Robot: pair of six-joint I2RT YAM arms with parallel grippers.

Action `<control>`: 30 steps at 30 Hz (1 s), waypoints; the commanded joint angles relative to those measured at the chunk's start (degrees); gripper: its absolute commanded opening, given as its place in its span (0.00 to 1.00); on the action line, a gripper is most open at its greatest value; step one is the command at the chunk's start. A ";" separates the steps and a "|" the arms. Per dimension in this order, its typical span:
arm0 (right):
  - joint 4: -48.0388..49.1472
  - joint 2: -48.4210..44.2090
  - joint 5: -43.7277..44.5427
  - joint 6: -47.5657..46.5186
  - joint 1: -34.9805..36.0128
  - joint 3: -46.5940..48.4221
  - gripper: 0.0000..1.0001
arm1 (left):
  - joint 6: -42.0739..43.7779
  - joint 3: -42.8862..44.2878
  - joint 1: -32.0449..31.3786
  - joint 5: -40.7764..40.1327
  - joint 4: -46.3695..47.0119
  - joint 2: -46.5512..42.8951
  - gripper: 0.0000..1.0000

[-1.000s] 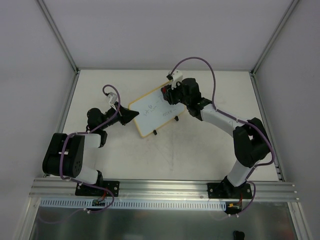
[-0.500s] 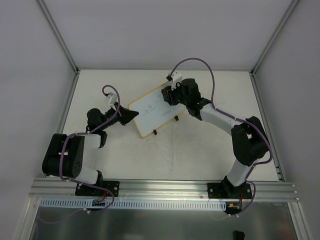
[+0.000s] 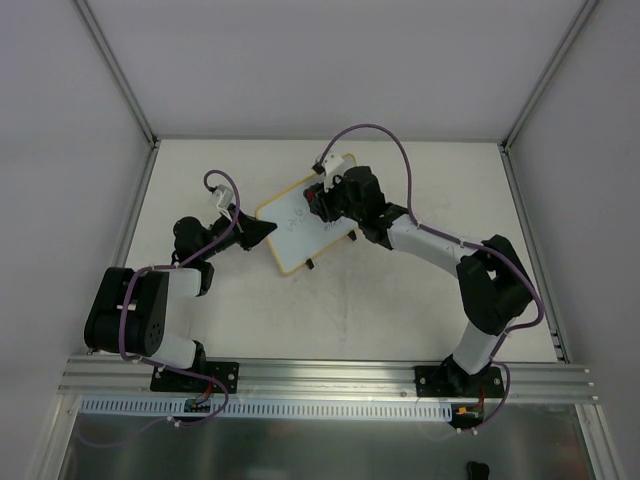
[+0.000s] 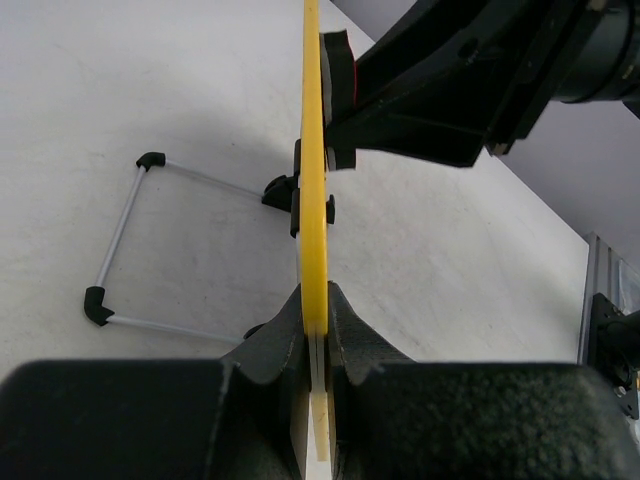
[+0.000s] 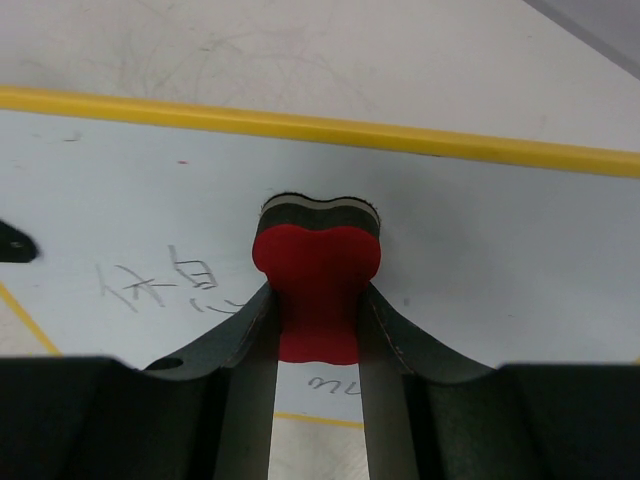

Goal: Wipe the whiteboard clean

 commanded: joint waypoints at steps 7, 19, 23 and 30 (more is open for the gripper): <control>3.73 -0.12 1.79 0.92 9.59 -0.76 0.00 | 1.23 0.13 0.14 2.59 6.25 -0.66 0.00; 5.49 1.73 8.92 2.85 7.95 -1.91 0.00 | 1.22 -0.13 0.14 2.68 6.51 -0.66 0.00; 5.49 2.08 8.39 4.26 2.23 -1.30 0.00 | 1.14 -0.13 0.14 2.68 6.77 -0.40 0.00; 5.41 2.34 8.39 3.91 -5.42 -0.07 0.00 | 1.14 -0.04 0.14 2.94 6.60 -0.40 0.00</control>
